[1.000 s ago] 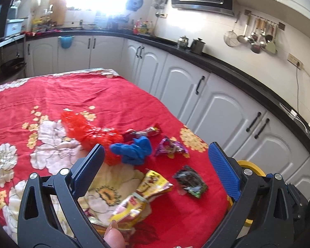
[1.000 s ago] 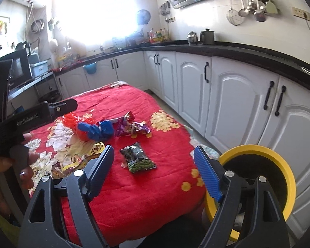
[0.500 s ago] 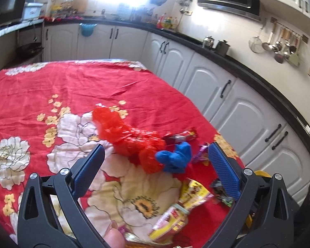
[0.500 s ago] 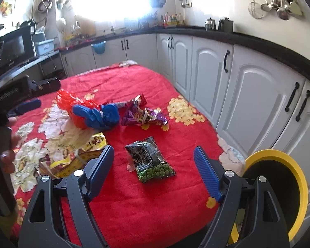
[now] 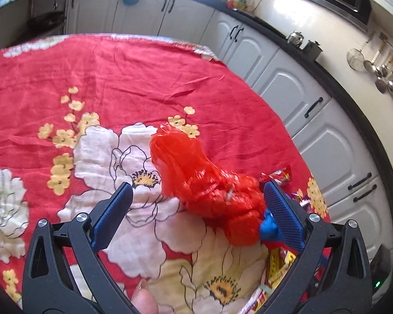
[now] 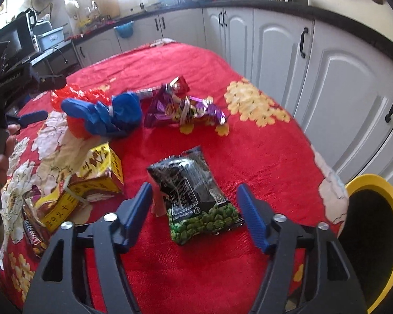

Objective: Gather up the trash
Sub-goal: 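Close left tool on red plastic bag while right closes on black snack bag, then carry the red bag and black snack bag over the yellow-rimmed bin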

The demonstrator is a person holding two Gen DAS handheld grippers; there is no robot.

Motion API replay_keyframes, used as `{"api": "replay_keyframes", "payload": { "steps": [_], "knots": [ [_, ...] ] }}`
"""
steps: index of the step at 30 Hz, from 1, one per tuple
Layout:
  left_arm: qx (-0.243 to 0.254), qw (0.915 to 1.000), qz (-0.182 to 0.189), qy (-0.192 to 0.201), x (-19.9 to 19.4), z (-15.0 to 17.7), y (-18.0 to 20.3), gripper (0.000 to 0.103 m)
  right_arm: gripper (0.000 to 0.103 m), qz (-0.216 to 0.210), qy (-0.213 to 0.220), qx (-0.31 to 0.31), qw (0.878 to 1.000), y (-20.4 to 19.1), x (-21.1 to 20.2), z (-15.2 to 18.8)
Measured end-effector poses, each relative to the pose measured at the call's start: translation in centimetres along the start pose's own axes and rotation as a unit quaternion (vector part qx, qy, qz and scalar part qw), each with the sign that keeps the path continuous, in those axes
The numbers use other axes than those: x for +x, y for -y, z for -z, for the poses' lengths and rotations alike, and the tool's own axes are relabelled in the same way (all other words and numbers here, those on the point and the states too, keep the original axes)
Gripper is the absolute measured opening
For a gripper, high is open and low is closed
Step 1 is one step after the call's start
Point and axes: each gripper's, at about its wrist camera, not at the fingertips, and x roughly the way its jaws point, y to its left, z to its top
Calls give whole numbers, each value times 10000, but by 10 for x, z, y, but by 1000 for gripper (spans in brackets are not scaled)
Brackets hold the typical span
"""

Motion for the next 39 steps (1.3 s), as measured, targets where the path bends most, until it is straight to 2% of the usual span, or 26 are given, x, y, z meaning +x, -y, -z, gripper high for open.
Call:
{"api": "replay_keyframes", "payload": {
  "steps": [3, 7, 12, 14, 19, 20, 23, 26, 39],
  "knots": [
    [-237, 9995, 116, -173, 13, -4, -6, 92, 47, 49, 14, -42, 10000, -1, -1, 3],
    [-554, 9974, 209, -409, 28, -6, -11, 90, 45, 39, 32, 16, 10000, 1, -4, 9],
    [-587, 9968, 190, -511, 38, -4, -11, 68, 41, 55, 102, 91, 9999, 0, -10, 17],
    [-532, 9972, 248, -466, 36, -3, -10, 50, 40, 60, 130, 112, 9998, 1, -12, 19],
    [-317, 9984, 339, -331, 28, 1, -3, 21, 38, 93, 195, 160, 9996, 1, -18, 25],
    [-288, 9985, 340, -325, 28, 2, -3, 18, 38, 83, 203, 172, 9996, 2, -19, 26],
    [-291, 9981, 462, -297, 22, 8, -5, 14, 37, 62, 230, 206, 9995, 3, -22, 29],
    [-189, 9988, 414, -181, 14, 12, -4, 12, 36, 63, 263, 214, 9994, 3, -25, 32],
    [128, 9971, 187, 720, -49, 32, 1, 12, 34, -75, 424, 311, 9986, 4, -44, 40]
  ]
}}
